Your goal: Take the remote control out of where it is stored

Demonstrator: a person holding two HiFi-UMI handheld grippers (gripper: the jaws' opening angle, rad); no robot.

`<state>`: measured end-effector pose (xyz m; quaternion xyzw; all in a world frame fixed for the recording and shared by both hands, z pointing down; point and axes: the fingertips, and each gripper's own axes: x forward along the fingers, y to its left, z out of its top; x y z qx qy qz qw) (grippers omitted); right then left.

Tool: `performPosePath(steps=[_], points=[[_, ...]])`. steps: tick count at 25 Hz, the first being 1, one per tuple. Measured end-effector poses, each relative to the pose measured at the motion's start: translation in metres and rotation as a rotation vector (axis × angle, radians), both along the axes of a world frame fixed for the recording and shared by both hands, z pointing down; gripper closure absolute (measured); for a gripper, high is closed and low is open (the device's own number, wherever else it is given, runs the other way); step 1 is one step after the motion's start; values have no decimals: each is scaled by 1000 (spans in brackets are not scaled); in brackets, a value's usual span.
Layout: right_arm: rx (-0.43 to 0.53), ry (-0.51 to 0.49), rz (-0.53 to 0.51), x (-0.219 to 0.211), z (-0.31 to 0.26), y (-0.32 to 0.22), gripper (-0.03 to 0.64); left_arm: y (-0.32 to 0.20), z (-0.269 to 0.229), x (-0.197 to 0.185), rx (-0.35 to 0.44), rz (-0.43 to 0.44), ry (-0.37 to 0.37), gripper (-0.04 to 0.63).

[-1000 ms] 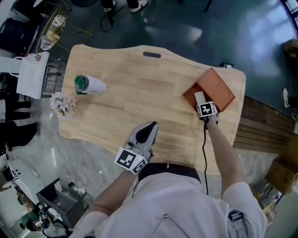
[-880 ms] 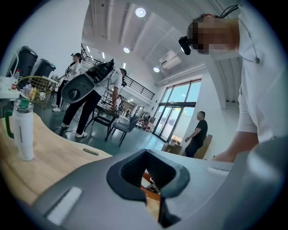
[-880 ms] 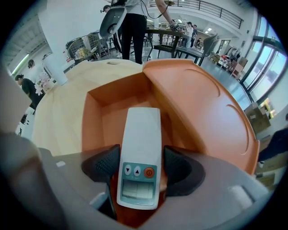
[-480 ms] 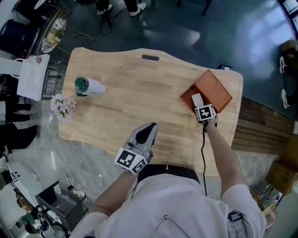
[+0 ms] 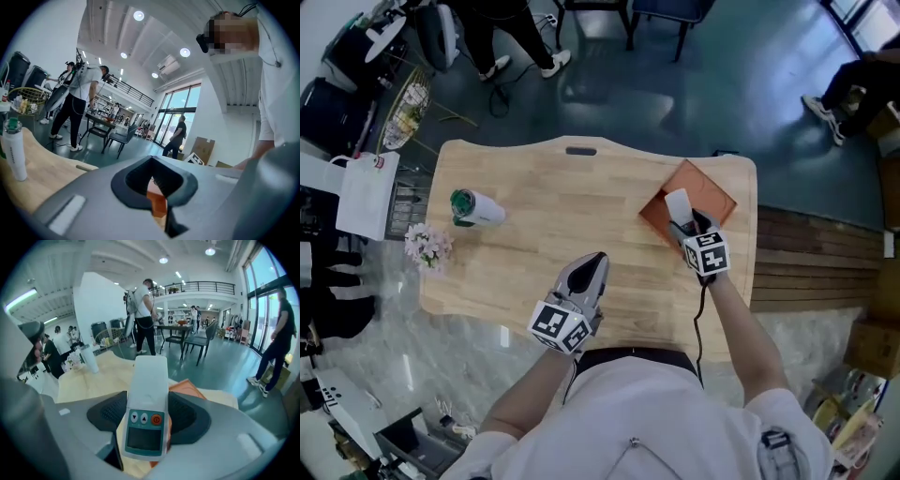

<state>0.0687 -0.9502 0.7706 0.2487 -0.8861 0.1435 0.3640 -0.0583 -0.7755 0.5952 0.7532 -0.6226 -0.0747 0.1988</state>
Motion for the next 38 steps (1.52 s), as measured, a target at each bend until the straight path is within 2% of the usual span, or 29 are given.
performPosePath(steps=[5,10,15,20,23,26,38], points=[[122,-197,12,13,-111,15,310,-8,-33,23,51,54,-31,594],[256,-451,44,30,-213,30,310,-26,-67,26,131,88,-69,594],[370,-699,65,54,-294,56,310,-35,-112,35,225,113,-99,594],[466,-877,76,78,-362,81,310,-33,-166,47,313,150,-124,594],[497,-928,76,86,-384,91,310,-30,-188,51,359,162,-144,594],[521,-935,63,87,-395,98,310,-29,-197,52,377,166,-164,594],[533,-896,57,81,-402,98,310,-25,-193,43,357,133,-174,594]])
